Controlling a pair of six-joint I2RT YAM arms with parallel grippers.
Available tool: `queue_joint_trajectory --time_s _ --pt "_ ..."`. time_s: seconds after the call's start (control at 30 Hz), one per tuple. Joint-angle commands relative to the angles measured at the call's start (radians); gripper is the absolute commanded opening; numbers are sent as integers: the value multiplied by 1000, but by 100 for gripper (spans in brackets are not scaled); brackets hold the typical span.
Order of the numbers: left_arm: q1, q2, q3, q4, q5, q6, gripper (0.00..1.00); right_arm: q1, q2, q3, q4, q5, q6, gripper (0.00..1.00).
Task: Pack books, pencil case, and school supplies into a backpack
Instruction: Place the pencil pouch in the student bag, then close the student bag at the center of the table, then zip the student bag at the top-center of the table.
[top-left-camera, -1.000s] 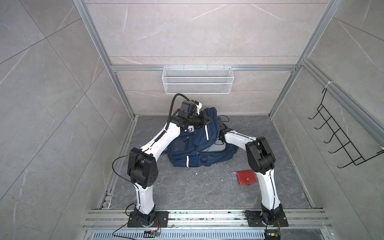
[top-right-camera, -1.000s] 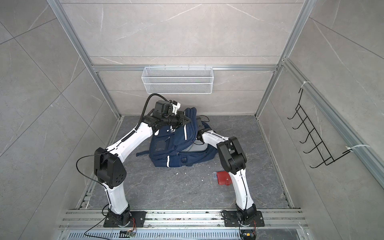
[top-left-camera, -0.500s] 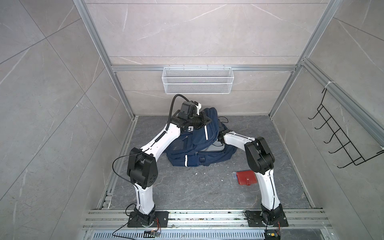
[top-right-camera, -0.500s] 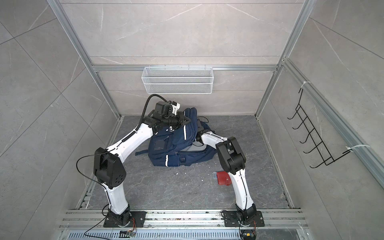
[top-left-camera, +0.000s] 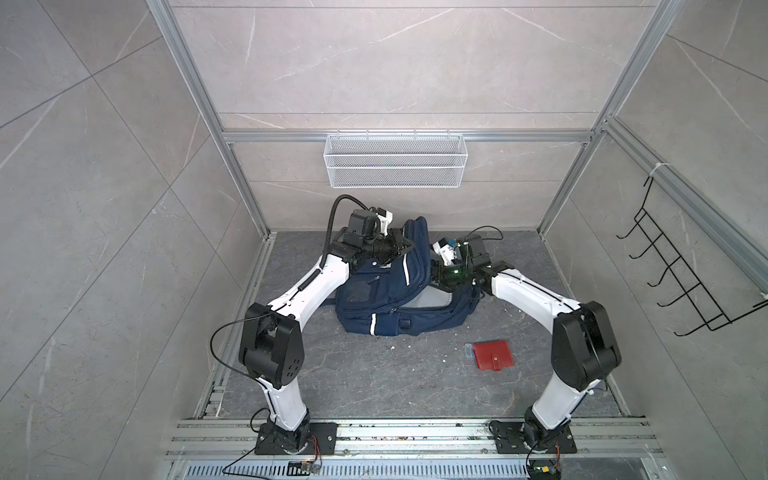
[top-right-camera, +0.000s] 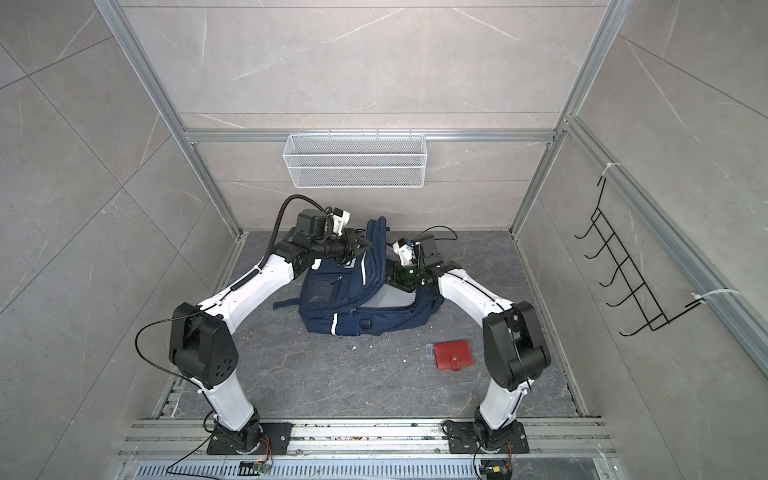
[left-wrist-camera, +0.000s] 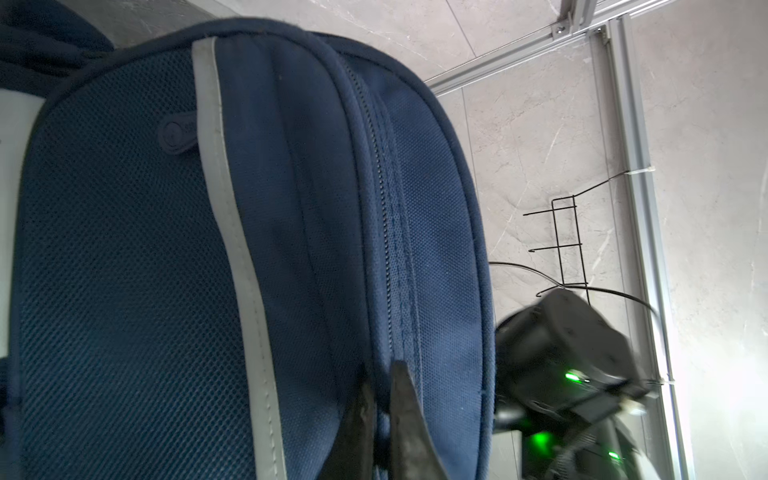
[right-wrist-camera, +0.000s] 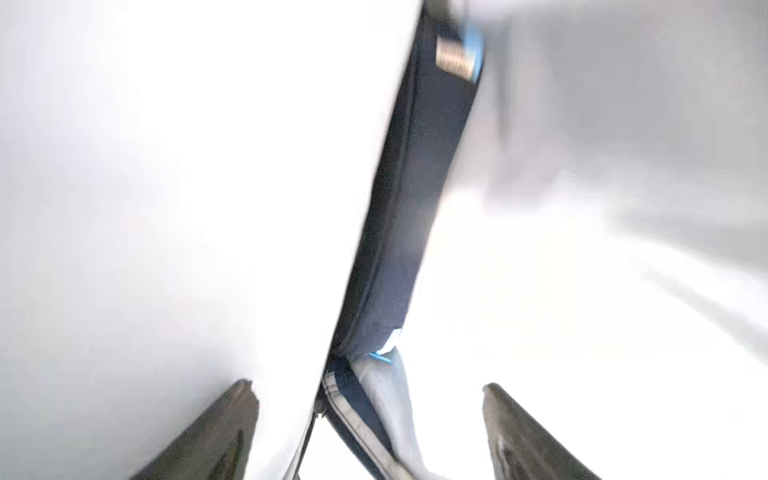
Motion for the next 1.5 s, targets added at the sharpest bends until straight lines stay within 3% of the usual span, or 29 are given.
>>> queue_joint_trajectory --time_s 0.0,0.17,0.3,0.43,0.63,0.7,0.8,1.0,1.2,1.47 --pt "13 -27 -13 88 -18 24 0 -1 -72 -26 -142 66 -70 86" --pt "12 39 -23 161 -14 -23 0 -37 -163 -77 -226 213 -67 86" --pt "2 99 -6 181 -37 -39 0 -104 -265 -109 -374 414 45 86" --pt "-6 151 12 177 -69 -42 0 -123 -349 -145 -369 450 17 85" --pt "-33 243 85 111 -102 -35 0 -89 -345 -129 -329 414 -87 82" --pt "-32 245 92 98 -107 -42 14 -48 -342 -100 -332 427 -123 82" --pt "-32 191 79 58 -124 -2 49 27 -330 -57 -316 433 -179 82" --pt "-22 -9 -59 -107 -160 60 78 128 -274 -24 -266 384 -234 82" --pt "-15 -323 -390 -261 -256 14 97 200 -188 8 -255 345 -287 82" --pt "120 -602 -764 -215 -203 -179 100 265 -91 67 -255 332 -293 82"
